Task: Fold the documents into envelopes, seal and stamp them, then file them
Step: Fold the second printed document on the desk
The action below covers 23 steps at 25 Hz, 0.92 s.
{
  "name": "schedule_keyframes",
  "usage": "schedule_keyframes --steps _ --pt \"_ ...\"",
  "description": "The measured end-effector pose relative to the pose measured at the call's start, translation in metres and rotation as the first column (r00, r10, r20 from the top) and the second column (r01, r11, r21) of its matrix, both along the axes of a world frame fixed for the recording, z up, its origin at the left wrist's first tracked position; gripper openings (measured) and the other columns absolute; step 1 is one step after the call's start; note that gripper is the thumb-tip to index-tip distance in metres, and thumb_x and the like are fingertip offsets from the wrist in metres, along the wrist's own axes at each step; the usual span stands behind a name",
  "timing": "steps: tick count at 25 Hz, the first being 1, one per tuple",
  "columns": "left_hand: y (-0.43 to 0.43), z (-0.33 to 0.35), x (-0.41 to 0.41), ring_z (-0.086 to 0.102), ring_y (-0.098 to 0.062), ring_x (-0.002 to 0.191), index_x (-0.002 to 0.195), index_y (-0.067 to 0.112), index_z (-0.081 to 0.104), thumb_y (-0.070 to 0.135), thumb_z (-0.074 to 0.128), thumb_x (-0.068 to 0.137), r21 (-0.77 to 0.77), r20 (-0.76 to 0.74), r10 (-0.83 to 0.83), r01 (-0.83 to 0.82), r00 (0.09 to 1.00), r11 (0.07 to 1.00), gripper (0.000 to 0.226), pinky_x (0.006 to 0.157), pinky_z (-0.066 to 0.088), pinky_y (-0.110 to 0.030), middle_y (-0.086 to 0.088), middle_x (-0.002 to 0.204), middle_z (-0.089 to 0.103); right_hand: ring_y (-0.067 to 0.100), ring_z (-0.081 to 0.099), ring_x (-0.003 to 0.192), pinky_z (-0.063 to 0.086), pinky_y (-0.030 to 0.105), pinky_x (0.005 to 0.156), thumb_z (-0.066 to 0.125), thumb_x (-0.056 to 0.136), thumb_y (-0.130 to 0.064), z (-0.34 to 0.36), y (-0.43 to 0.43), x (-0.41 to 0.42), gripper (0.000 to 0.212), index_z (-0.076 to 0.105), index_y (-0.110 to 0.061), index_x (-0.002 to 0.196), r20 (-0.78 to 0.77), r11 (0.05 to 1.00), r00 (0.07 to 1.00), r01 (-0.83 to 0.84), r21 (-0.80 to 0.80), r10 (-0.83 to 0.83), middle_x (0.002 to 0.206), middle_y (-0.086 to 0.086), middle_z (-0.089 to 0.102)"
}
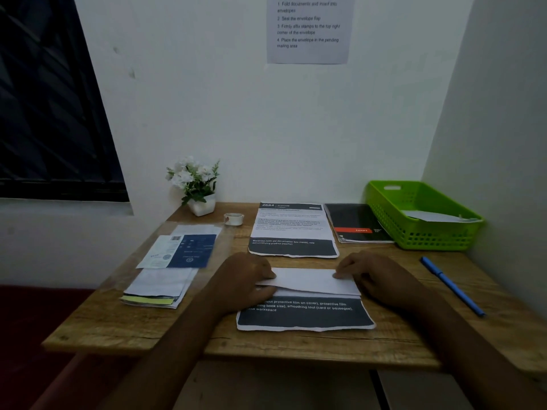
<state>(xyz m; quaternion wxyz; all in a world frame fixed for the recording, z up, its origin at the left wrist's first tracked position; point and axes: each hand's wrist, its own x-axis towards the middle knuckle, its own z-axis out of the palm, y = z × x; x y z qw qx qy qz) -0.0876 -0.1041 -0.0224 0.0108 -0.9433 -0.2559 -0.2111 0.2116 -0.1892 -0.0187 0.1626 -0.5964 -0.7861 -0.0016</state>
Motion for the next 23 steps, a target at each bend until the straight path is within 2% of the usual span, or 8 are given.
schedule_keyframes --steps 2,5,7,10,13,16,20,23 --pt "-0.002 0.0 0.006 0.062 -0.011 0.078 0.093 0.018 0.074 0.073 0.033 0.082 0.05 -0.048 0.055 -0.053 0.997 0.997 0.07 0.069 0.049 -0.029 0.004 0.089 0.07 0.001 0.056 0.106 0.044 0.025 0.096 0.047 0.086 -0.003 0.003 0.001 -0.004 0.044 0.07 -0.035 0.107 -0.031 0.999 0.999 0.041 -0.005 -0.041 0.115 -0.015 0.064" --pt "-0.005 -0.003 0.02 0.058 -0.013 0.075 0.086 0.016 0.071 0.071 0.022 0.085 0.114 -0.086 0.132 -0.122 0.987 0.986 0.074 0.066 0.044 -0.029 0.001 0.083 0.066 0.004 0.056 0.106 0.043 0.026 0.091 0.049 0.09 -0.015 0.007 0.002 -0.024 0.033 0.066 -0.037 0.108 -0.038 0.995 0.994 0.104 0.01 -0.104 0.116 -0.013 0.064" --pt "-0.005 -0.007 0.025 0.058 -0.017 0.081 0.09 0.015 0.066 0.06 0.025 0.087 0.136 -0.073 0.145 -0.134 0.987 0.982 0.061 0.069 0.044 -0.031 -0.003 0.089 0.064 0.005 0.053 0.111 0.042 0.029 0.094 0.051 0.094 -0.031 0.005 0.004 -0.05 0.029 0.059 -0.037 0.12 -0.098 0.999 0.994 0.047 -0.005 -0.047 0.126 -0.013 0.06" --pt "-0.003 -0.012 0.023 0.057 -0.016 0.091 0.104 0.019 0.064 0.051 0.036 0.088 0.092 -0.035 0.15 -0.146 0.988 0.985 0.045 0.077 0.046 -0.031 0.0 0.101 0.064 0.008 0.043 0.128 0.033 0.031 0.105 0.045 0.094 -0.051 -0.009 0.011 -0.077 0.048 0.043 -0.034 0.139 -0.032 0.999 0.999 -0.022 -0.046 0.02 0.144 -0.01 0.046" --pt "-0.002 -0.014 0.017 0.055 -0.015 0.101 0.114 0.021 0.063 0.05 0.038 0.089 0.061 -0.043 0.169 -0.166 0.985 0.984 0.046 0.084 0.043 -0.03 0.001 0.113 0.064 0.009 0.036 0.135 0.029 0.032 0.11 0.036 0.097 -0.052 -0.015 0.014 -0.074 0.052 0.039 -0.029 0.144 0.061 0.998 0.996 -0.063 -0.028 0.064 0.149 -0.007 0.04" --pt "0.001 -0.013 0.011 0.051 -0.013 0.108 0.119 0.022 0.061 0.055 0.038 0.089 0.022 -0.069 0.208 -0.207 0.976 0.978 0.05 0.088 0.041 -0.029 0.004 0.12 0.061 0.008 0.037 0.134 0.033 0.033 0.109 0.033 0.097 -0.053 -0.016 0.01 -0.058 0.053 0.038 -0.03 0.144 0.088 0.997 0.993 -0.075 -0.032 0.078 0.15 -0.008 0.039" --pt "0.006 -0.01 -0.002 0.05 -0.012 0.112 0.116 0.021 0.063 0.057 0.051 0.084 -0.148 -0.001 0.234 -0.232 0.972 0.961 0.049 0.09 0.04 -0.029 0.005 0.12 0.062 0.005 0.035 0.134 0.029 0.027 0.107 0.036 0.097 -0.052 -0.012 0.0 -0.036 0.051 0.038 -0.033 0.144 0.07 0.997 0.995 -0.062 -0.055 0.066 0.151 -0.014 0.036" --pt "0.007 -0.01 -0.007 0.05 -0.01 0.112 0.115 0.022 0.063 0.053 0.06 0.083 -0.193 0.016 0.239 -0.231 0.971 0.954 0.045 0.091 0.038 -0.026 0.006 0.12 0.061 0.001 0.034 0.134 0.027 0.024 0.105 0.041 0.095 -0.053 -0.008 -0.008 -0.021 0.049 0.041 -0.038 0.141 0.005 0.995 0.999 -0.042 -0.09 0.043 0.149 -0.018 0.037"
